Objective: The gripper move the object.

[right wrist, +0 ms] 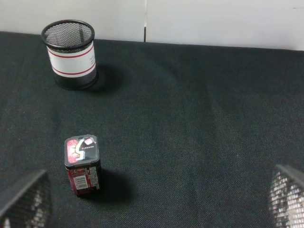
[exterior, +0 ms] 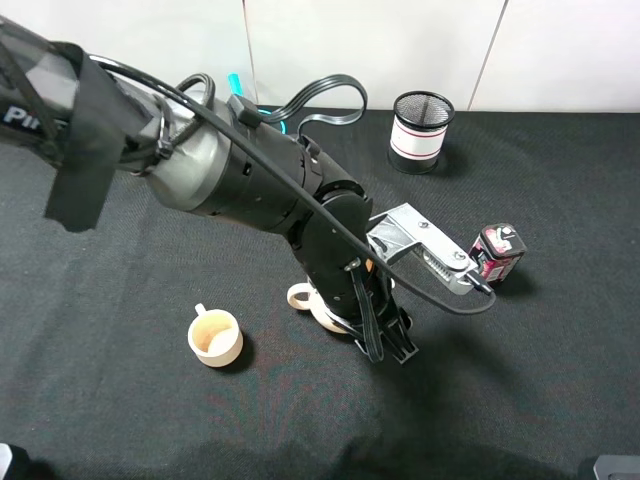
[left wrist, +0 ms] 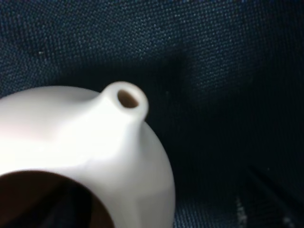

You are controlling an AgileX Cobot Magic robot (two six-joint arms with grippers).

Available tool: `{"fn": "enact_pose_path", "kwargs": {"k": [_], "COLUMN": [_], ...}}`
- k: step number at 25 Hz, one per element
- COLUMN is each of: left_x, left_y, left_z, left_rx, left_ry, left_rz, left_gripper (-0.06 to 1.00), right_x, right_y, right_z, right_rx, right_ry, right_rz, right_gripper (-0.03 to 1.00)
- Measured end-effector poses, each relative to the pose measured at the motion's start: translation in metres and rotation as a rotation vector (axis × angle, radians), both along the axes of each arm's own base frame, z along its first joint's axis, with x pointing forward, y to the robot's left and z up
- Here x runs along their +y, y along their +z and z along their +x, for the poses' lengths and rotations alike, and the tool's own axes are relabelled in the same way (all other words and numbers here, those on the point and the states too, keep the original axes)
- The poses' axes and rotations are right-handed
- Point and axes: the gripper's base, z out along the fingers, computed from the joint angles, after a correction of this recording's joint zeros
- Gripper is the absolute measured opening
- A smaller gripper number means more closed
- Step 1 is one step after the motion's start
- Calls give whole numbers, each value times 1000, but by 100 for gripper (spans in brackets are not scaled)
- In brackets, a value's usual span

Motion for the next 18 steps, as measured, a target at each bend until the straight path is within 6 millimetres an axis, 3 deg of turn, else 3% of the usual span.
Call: {"fn": "enact_pose_path", "kwargs": {"k": [6,13,18], "left_x": [0,1,-1], "left_y": [0,2,18], "left_z": [0,0,0], "left_rx": [0,2,-8], "left_ry": [0,-1,-14], "left_rz": [0,3,-11], "left_gripper": [85,86,86], "right_x": [0,0,0], "right_y": [0,0,0], "right_z": [0,0,0], "right_rx": [0,0,0], "right_ry": [0,0,0], "right_rz": [0,0,0], "right_gripper": [69,69,69]}}
